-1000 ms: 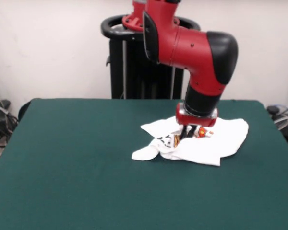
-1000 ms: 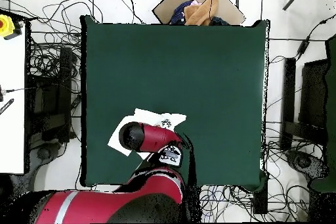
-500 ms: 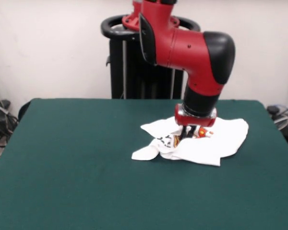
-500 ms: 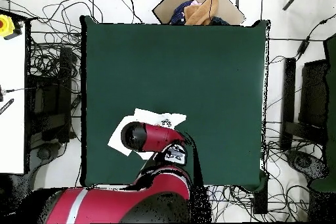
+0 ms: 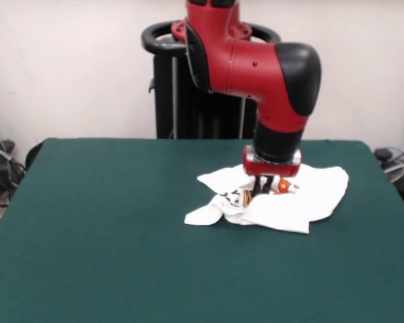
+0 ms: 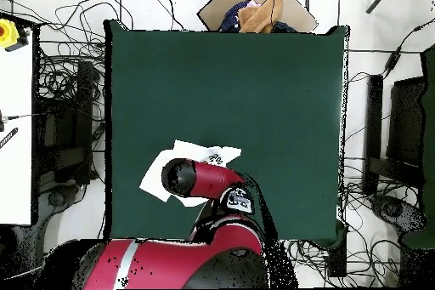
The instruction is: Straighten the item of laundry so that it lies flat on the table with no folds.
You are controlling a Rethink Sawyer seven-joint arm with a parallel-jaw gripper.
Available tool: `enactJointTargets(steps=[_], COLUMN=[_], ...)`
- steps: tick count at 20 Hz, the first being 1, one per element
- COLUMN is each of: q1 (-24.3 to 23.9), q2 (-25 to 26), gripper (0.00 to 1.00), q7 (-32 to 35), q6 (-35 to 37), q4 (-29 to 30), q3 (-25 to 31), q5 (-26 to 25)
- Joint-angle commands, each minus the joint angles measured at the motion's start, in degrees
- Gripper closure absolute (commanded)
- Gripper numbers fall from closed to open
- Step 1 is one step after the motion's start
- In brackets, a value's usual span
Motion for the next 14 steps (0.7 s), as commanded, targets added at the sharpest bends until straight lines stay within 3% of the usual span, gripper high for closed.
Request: enactJointTargets(steps=[1,14], q1=[-0.95,1.29], q2=[2.12,3.84], gripper=[1.0,1.0], q7=[14.5,14.97], q6=[-11.37,-6.66], q4=[-1.66,-7.54], q3=[6.81,5.52], q5=[2.18,6.42])
